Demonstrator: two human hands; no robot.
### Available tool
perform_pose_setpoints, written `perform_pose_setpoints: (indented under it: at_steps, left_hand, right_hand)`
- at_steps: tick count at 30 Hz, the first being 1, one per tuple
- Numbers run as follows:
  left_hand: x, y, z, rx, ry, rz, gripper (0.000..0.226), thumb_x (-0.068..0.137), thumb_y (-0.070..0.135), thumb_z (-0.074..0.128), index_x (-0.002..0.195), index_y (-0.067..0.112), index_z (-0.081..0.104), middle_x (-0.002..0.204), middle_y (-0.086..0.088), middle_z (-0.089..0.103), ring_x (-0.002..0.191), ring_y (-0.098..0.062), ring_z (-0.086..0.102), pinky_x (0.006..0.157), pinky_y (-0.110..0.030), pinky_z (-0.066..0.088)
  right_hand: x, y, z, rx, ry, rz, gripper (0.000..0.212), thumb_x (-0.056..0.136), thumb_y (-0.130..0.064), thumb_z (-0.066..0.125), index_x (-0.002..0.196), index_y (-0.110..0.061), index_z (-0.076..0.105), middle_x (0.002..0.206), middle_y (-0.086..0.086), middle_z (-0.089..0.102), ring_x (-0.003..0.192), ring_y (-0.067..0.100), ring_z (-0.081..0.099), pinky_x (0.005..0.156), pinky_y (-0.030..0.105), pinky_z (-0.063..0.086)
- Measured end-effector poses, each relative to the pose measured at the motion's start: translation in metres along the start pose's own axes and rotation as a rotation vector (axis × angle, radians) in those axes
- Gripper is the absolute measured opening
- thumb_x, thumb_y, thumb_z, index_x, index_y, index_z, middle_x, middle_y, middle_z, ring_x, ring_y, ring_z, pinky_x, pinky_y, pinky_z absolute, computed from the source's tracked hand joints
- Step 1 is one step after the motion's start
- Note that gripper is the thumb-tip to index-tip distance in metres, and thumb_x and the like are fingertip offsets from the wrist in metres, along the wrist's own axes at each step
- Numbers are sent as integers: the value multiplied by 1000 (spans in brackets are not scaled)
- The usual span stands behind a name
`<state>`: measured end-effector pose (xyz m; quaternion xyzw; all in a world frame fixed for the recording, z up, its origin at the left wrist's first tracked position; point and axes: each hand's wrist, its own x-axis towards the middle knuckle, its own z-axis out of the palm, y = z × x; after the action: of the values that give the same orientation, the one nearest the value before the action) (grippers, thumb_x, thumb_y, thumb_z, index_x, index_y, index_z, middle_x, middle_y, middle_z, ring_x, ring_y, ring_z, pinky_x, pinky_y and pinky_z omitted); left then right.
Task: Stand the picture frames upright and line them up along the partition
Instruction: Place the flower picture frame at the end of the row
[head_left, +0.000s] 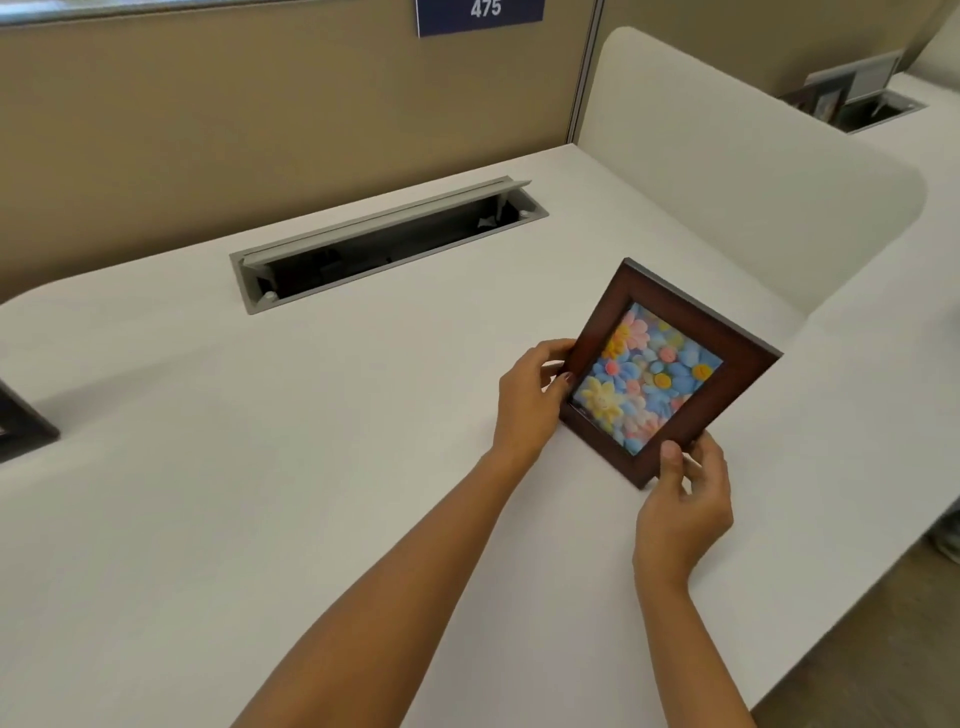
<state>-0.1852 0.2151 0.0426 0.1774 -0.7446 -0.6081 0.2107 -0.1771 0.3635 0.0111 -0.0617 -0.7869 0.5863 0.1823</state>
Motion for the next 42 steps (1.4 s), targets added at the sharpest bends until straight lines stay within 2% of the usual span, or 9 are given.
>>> perform_pose_setpoints:
  at_steps: [4, 10, 17, 20, 24, 29, 32, 36, 42]
  left_hand:
    - [-6, -2, -25, -15, 74, -3, 31, 86, -4, 56, 112, 12, 63, 114, -2, 66, 89, -2, 63, 73, -7, 49]
    - [-21, -4, -84, -3, 258, -25, 26, 88, 0, 57, 109, 14, 65, 106, 4, 66, 89, -4, 64, 70, -5, 49]
    - [-55, -7, -183, 60, 537, -52, 25, 88, 4, 59, 108, 18, 64, 101, 10, 65, 88, 1, 63, 65, -2, 46]
    - [-74, -12, -227, 102, 651, -80, 27, 86, 3, 60, 109, 17, 64, 101, 8, 67, 90, -4, 64, 68, -2, 47]
    - [-96, -18, -276, 113, 805, -111, 28, 85, 2, 62, 107, 19, 64, 103, 5, 70, 94, -9, 66, 73, -4, 49]
    - [-113, -24, -320, 104, 936, -136, 31, 83, 0, 64, 105, 22, 64, 100, 6, 69, 94, -10, 67, 73, -6, 50]
    - [-115, -30, -338, 98, 970, -147, 31, 83, 0, 65, 106, 21, 64, 102, 3, 69, 93, -11, 67, 71, -6, 51]
    - [-108, -37, -354, 91, 985, -154, 30, 83, 1, 65, 109, 17, 64, 105, 0, 69, 95, -14, 67, 73, -8, 51]
    - [-93, -51, -371, 80, 990, -157, 29, 84, 1, 65, 110, 15, 64, 106, -1, 68, 94, -12, 65, 70, -5, 49]
  right_hand:
    - [0, -7, 12, 19, -3, 40, 30, 93, -22, 59, 122, -12, 60, 111, -1, 63, 95, 11, 59, 66, 7, 40]
    - [-26, -29, 51, 74, -135, 40, 32, 93, -22, 58, 123, -14, 60, 106, -9, 59, 99, 9, 58, 68, 8, 42]
    - [-81, -66, 111, 176, -435, -41, 32, 92, -17, 59, 123, -11, 61, 106, -6, 61, 103, 11, 58, 67, 0, 45]
    - [-111, -82, 137, 236, -590, -76, 31, 92, -13, 59, 122, -8, 61, 105, -5, 61, 100, 12, 58, 67, -1, 46]
    - [-149, -100, 168, 281, -762, -112, 28, 92, -12, 58, 120, -10, 62, 105, -5, 63, 101, 11, 60, 72, 5, 51]
    - [-188, -118, 204, 303, -893, -136, 27, 93, -10, 57, 120, -9, 62, 107, -2, 64, 102, 13, 61, 75, 11, 53]
    - [-201, -126, 222, 282, -926, -136, 28, 92, -10, 58, 121, -9, 62, 112, 2, 65, 102, 14, 60, 80, 22, 54]
    - [-208, -132, 242, 250, -934, -155, 29, 93, -13, 57, 122, -10, 61, 118, 5, 66, 101, 11, 59, 78, 16, 50]
    - [-212, -132, 267, 227, -946, -145, 30, 94, -13, 56, 123, -10, 61, 120, 7, 66, 106, 14, 59, 82, 23, 51]
